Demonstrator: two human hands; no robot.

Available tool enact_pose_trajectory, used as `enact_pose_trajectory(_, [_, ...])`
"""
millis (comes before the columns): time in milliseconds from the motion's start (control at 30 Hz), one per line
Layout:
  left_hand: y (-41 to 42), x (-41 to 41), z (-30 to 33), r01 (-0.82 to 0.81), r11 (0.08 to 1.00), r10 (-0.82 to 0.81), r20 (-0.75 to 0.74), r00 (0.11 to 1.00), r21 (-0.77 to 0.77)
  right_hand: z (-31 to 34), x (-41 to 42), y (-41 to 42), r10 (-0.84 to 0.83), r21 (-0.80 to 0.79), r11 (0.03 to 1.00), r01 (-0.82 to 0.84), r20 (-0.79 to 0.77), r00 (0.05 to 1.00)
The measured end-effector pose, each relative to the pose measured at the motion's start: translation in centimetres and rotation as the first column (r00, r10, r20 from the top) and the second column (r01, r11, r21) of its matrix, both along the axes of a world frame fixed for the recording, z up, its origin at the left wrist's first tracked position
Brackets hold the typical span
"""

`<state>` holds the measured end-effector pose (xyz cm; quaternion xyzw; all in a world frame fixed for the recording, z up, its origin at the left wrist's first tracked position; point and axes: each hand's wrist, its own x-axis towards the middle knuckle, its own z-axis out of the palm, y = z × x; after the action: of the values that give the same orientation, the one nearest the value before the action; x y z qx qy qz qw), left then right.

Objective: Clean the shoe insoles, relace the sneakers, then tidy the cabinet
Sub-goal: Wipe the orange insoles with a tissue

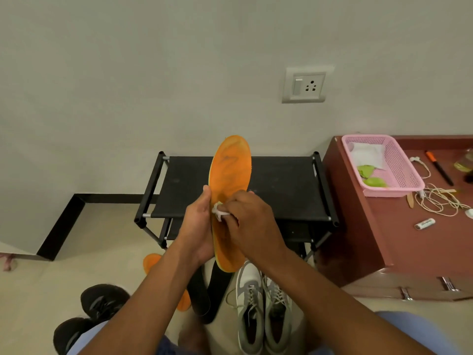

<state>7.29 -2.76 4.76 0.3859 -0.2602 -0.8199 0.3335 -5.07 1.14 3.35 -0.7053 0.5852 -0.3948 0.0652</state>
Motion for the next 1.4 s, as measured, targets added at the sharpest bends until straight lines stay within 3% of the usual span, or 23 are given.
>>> enact_pose_trajectory(267, [0.8, -1.5, 0.0, 0.164, 0.986, -0.161, 0.098, 0.982, -0.023, 0.3, -4.4, -3.4, -0.277, -0.045, 0.958, 0.283, 0.111, 0.954])
enact_pose_trajectory(400, [0.9, -1.9, -0.7, 0.226, 0.974, -0.221, 0.132, 0.966, -0.023, -0.1, -6.4, -3.9, -0.321, -0.052, 0.941, 0.334, 0.174, 0.931])
enact_pose_trajectory(767, [-1.0, 0.0, -0.5, 0.02, 1.0, -0.019, 0.11, 0.994, -0.005, -1.2, -0.9, -0.9, 0.066, 0.043, 0.997, -0.065, -0.023, 0.998])
enact_pose_trajectory(967, [-1.5, 0.6, -0.8, 0.016, 0.999, -0.016, 0.02, 1.0, 0.031, -1.2, -0.5, -0.7, 0.14, 0.097, 0.985, -0.143, 0.03, 0.99])
enact_pose_trajectory(1200, [-0.5, -1.1, -0.3, 0.058, 0.997, -0.052, 0.133, 0.99, -0.042, -0.5, -2.4, -1.9, -0.1, 0.027, 0.995, 0.098, 0.071, 0.992])
enact_pose_trajectory(1400, [0.1, -2.0, -0.2, 0.197, 0.98, -0.192, 0.137, 0.972, -0.02, 0.0, -5.8, -3.3, -0.358, -0.039, 0.93, 0.367, 0.146, 0.922])
